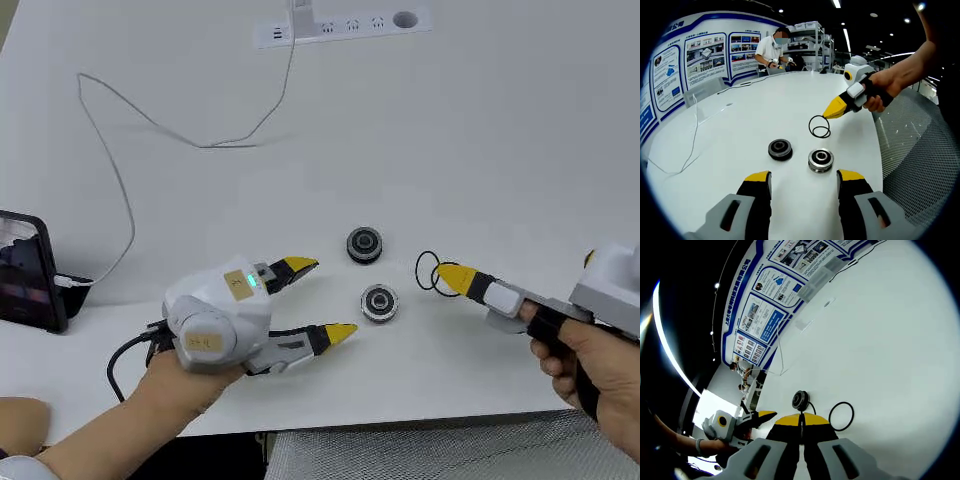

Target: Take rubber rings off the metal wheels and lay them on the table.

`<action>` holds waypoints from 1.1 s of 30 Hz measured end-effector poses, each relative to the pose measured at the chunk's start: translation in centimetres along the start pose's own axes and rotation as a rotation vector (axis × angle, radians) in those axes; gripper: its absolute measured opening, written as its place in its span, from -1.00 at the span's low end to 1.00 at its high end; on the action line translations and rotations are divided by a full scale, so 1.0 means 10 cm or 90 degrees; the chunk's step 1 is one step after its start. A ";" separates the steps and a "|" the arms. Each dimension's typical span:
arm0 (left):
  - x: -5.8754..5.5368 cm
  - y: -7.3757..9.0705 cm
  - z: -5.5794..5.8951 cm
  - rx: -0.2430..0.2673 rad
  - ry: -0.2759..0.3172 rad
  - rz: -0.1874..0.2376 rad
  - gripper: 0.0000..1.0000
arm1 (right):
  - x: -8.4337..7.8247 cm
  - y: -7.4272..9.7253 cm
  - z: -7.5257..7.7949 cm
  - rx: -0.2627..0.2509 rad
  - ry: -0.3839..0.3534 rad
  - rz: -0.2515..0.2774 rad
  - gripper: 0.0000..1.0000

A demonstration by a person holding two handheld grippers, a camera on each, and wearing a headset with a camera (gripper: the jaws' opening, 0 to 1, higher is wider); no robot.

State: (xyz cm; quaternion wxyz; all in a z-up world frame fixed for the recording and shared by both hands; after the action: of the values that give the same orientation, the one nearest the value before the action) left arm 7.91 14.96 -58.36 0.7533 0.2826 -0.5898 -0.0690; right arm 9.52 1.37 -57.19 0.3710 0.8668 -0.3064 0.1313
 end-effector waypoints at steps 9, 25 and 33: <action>-0.01 0.02 0.00 0.006 0.009 0.001 0.15 | 0.01 -0.01 0.21 -0.038 -0.012 0.003 -0.96; -0.05 0.02 -0.01 0.006 0.012 -0.006 0.13 | -0.02 -0.01 0.40 -0.116 0.103 0.002 -0.80; -0.05 0.04 -0.02 0.009 0.010 -0.006 0.12 | 0.00 0.03 0.37 -0.133 0.197 0.007 -0.71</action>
State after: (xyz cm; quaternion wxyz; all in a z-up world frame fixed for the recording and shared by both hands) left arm 7.83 15.62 -58.63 0.7556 0.2914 -0.5829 -0.0658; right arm 9.38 -1.48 -59.57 0.5009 0.7912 -0.2626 0.2327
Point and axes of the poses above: the centre of the closed fingertips' face, and the gripper's own axes: y roughly backward along the fingers, z roughly to its right, x roughly out of its top, the point moved 1 cm from there along y, roughly backward along the fingers, and after that the axes turned 14 degrees about -x, right-handed, at the moved point
